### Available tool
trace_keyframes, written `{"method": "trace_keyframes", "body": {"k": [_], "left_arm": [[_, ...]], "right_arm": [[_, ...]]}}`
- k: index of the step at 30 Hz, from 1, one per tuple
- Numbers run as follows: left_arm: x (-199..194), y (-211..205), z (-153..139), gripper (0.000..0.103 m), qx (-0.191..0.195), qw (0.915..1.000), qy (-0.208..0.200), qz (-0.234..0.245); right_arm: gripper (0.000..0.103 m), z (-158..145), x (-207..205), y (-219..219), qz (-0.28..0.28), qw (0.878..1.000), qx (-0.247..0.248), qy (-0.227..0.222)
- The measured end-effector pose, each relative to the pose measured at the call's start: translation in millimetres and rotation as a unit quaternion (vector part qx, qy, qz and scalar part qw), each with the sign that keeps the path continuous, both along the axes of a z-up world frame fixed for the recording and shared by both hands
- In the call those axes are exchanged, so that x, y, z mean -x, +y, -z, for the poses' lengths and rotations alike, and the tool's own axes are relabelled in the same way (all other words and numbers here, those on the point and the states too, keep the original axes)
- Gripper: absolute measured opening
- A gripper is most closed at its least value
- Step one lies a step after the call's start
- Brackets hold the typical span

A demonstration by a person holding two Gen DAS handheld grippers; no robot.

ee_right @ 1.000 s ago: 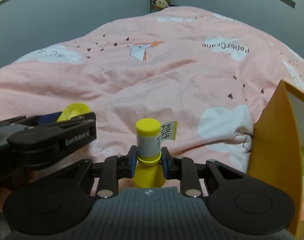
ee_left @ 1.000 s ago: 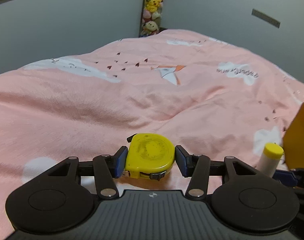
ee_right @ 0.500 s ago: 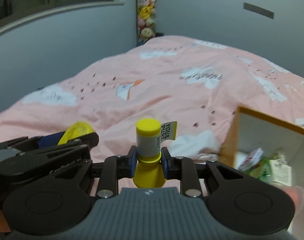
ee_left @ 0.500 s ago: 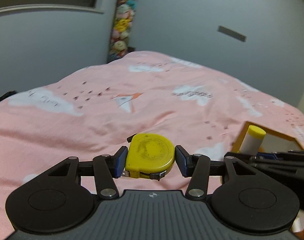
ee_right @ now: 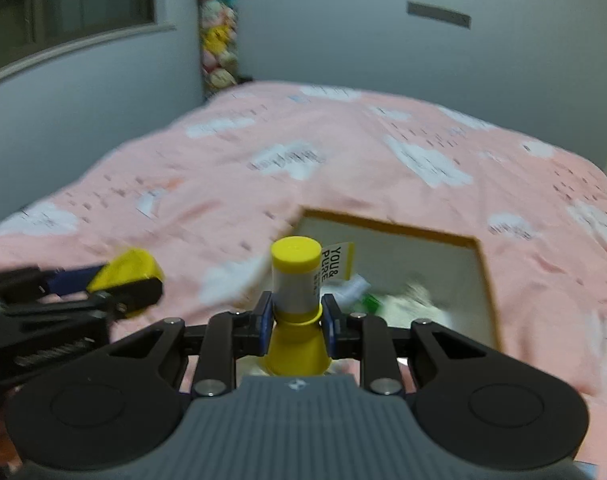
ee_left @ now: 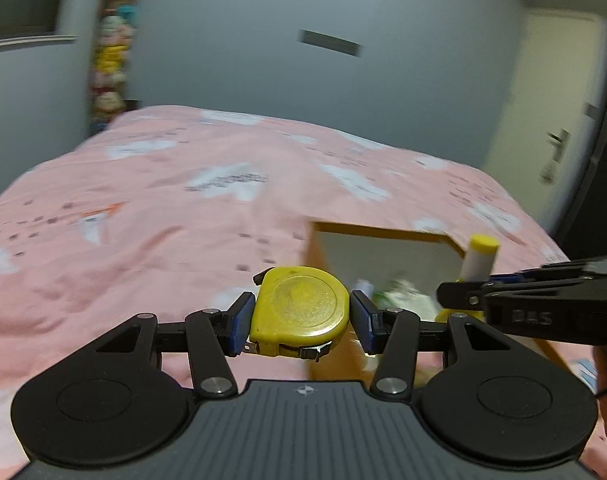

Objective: Organize rigid objects
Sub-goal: 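Carry the yellow bottle and tape measure over the orange box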

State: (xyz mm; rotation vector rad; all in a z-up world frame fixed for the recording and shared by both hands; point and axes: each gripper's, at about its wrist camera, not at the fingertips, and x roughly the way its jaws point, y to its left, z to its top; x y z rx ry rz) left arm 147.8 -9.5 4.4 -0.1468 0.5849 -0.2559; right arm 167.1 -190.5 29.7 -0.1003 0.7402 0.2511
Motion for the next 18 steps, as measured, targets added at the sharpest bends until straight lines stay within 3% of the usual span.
{"method": "trace_keyframes", "body": {"k": [6, 12, 18], "left_arm": [[-13.6, -38.1, 12.0, 0.059, -0.006, 0.9974, 0.024, 0.067], [-20.7, -56.5, 22.6, 0.059, -0.017, 0.9951, 0.036, 0.090], [-19.7, -65.9, 23.8, 0.059, -0.030, 0.9936, 0.032, 0.104]], "right_arm": [[0.024, 23.6, -13.7, -36.3, 0.028, 0.995, 0.069, 0.059], [0.024, 50.8, -18.8, -50.6, 0.018, 0.986, 0.134, 0.103], [0.024, 71.4, -25.5, -57.1, 0.010, 0.978, 0.160, 0.136]]}}
